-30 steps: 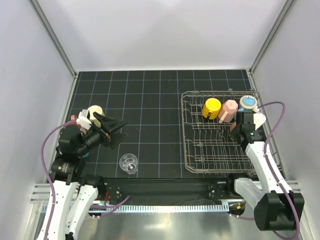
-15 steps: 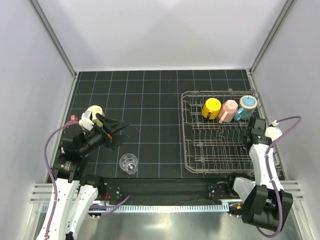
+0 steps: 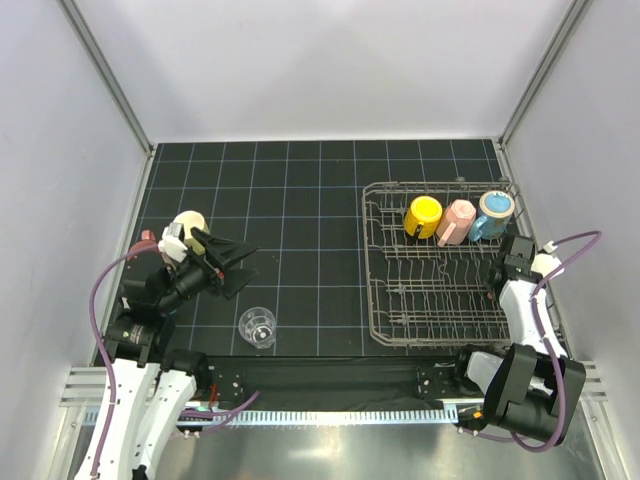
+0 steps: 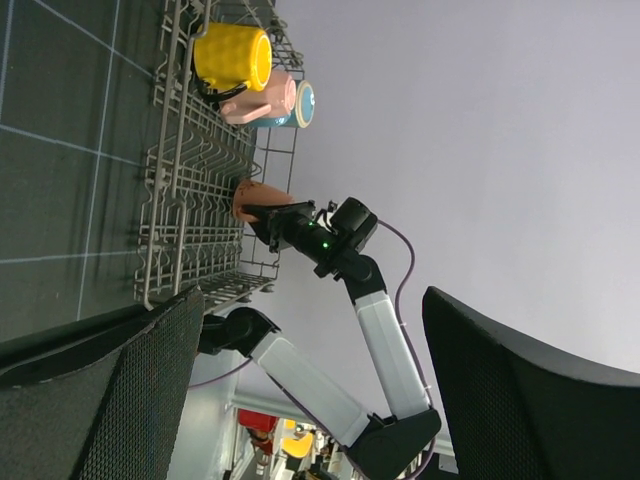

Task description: Load the cups into the dish rack

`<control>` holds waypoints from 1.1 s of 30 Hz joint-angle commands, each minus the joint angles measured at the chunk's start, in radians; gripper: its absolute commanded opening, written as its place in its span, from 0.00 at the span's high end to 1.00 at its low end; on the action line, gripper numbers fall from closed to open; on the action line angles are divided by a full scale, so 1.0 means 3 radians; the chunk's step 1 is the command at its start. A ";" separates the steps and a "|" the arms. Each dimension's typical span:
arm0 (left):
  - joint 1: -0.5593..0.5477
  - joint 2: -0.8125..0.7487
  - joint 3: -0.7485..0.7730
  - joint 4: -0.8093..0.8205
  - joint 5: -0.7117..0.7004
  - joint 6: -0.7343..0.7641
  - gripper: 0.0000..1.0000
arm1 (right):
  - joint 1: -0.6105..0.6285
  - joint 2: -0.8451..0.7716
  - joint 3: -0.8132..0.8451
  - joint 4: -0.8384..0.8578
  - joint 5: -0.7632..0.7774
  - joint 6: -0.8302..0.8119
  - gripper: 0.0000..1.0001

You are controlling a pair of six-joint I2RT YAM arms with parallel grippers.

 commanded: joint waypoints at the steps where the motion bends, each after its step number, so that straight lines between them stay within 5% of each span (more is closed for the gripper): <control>1: 0.0015 -0.0001 -0.0019 0.0194 0.0095 -0.0059 0.14 | -0.0018 0.0093 0.0051 0.0230 0.0129 -0.0104 0.73; 5: 0.0015 0.0004 0.0002 0.0215 0.0116 -0.0059 0.13 | -0.0018 0.0032 0.0026 0.0215 0.0067 -0.0130 0.52; 11: 0.0015 -0.0042 -0.0060 0.0225 0.0106 -0.0075 0.13 | -0.0018 -0.0244 0.0036 0.0103 -0.0009 -0.0171 0.36; 19: 0.0015 -0.0068 0.0067 0.0042 -0.0047 0.0160 0.16 | 0.0242 -0.0617 0.0383 -0.0388 -0.0142 -0.0105 0.33; 26: 0.0015 0.0326 0.0967 -0.1276 -0.0753 0.1269 0.15 | 0.1140 -0.0659 0.0864 -0.0665 0.0103 -0.0022 0.34; 29: 0.0015 0.0510 0.1253 -0.1543 -0.1111 0.1688 0.16 | 0.1677 -0.0592 0.0875 -0.0309 0.0063 -0.0236 0.36; 33: 0.0015 0.0664 0.1326 -0.1667 -0.1351 0.2133 0.26 | 0.2148 -0.0623 0.0472 0.0459 -0.0859 -0.0767 0.35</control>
